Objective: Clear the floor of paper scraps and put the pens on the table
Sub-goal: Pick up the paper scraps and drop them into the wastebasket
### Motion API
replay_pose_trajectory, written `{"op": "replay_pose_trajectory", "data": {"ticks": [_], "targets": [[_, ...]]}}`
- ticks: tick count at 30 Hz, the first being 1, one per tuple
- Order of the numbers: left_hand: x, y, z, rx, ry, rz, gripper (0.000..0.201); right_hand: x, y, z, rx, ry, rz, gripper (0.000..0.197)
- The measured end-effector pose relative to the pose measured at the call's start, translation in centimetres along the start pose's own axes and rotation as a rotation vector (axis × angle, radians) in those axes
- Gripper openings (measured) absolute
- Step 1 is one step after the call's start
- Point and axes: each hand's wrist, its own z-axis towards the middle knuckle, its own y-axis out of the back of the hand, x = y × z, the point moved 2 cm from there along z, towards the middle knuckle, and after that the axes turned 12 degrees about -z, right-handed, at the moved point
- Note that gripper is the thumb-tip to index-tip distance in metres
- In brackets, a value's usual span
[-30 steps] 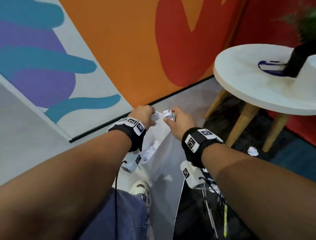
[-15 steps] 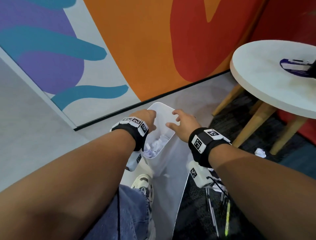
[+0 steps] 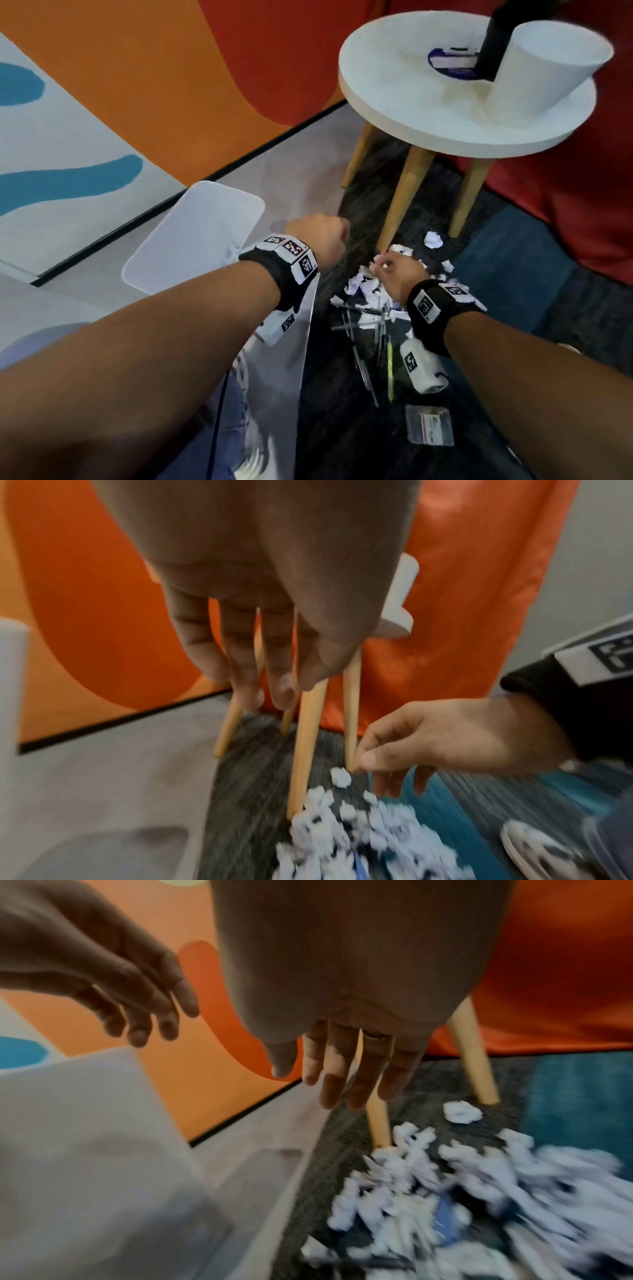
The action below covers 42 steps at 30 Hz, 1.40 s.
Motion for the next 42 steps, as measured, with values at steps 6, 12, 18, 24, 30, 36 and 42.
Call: {"op": "replay_pose_trajectory", "data": {"ticks": [6,12,18,24,30,36,42], "targets": [[-2.4,-8.6,4.0,0.257,-0.023,0.031,0.023,-11.5,-3.3,-0.6,0.087,-0.241,-0.014,0.016],[-4.6,-16.1,7.6,0.364,-0.017,-0.019,0.019,-18.5,-5.2,-0.4,0.150,-0.373,-0.041,0.026],[-7.2,-22.6,10.2,0.496,-0.086,-0.037,0.023,-22.1,-7.5,0.9,0.198,-0.495,0.006,0.034],[-7.5,-26.7,11.6,0.485,-0.141,0.056,0.044,-22.8,-8.7,2.6,-0.020,-0.489,0.005,0.039],[-5.7,-29.4,12.4,0.559,-0.151,0.100,0.060,-23.3,-8.8,4.8,-0.098,-0.416,-0.047,0.055],[-5.9,-29.7,12.9,0.591,-0.193,0.039,0.032,-23.9,-9.2,6.6,0.051,-0.419,-0.076,0.030],[-6.4,-27.3,13.1,0.552,-0.208,0.002,0.035,-23.3,-8.0,5.2,0.016,-0.519,0.041,0.023]]}}
